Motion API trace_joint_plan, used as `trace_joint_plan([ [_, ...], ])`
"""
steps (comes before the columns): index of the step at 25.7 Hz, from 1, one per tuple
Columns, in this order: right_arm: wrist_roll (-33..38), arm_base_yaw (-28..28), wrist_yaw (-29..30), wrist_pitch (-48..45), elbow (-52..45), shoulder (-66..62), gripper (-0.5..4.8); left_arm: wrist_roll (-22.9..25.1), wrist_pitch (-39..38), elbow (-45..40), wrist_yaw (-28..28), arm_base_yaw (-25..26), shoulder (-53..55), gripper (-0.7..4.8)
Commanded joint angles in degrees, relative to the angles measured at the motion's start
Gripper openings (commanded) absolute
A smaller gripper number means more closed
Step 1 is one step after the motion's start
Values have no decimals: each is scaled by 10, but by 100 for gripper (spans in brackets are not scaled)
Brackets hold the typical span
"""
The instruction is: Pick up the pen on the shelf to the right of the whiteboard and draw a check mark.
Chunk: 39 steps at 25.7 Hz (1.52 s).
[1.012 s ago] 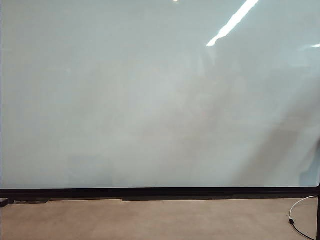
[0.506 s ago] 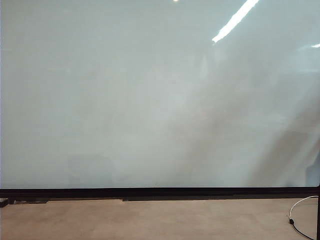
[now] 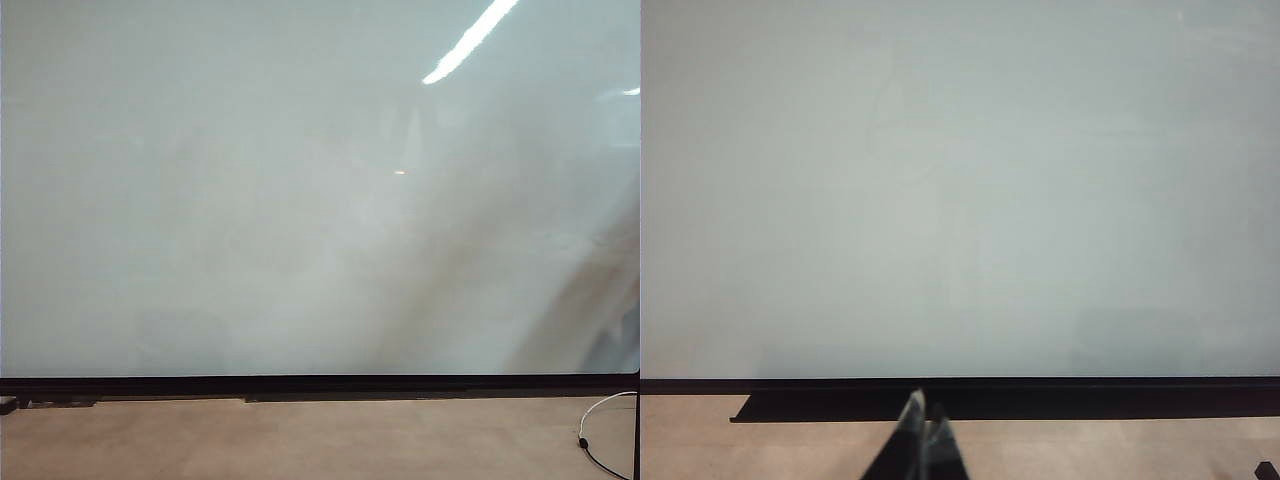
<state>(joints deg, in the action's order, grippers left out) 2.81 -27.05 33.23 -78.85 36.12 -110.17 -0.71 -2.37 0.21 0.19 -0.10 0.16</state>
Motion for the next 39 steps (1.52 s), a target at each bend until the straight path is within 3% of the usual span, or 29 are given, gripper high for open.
trace_joint_plan([
  [1,7,0,15,-15,5,1,479,3,7,2,0,0,0,-5],
  [12,40,2,34,-17,24,-18,479,3,7,2,0,0,0,-5],
  [18,39,6,40,-16,26,-19,447,3,7,2,0,0,0,-5],
  [21,40,7,45,-15,27,-19,394,3,7,2,0,0,0,-5],
  [24,40,7,55,-16,27,-19,298,3,7,2,0,0,0,-4],
  [32,39,10,55,-15,28,-19,295,3,7,2,0,0,0,-4],
  [39,39,11,50,-9,28,-19,236,3,7,2,0,0,0,-4],
])
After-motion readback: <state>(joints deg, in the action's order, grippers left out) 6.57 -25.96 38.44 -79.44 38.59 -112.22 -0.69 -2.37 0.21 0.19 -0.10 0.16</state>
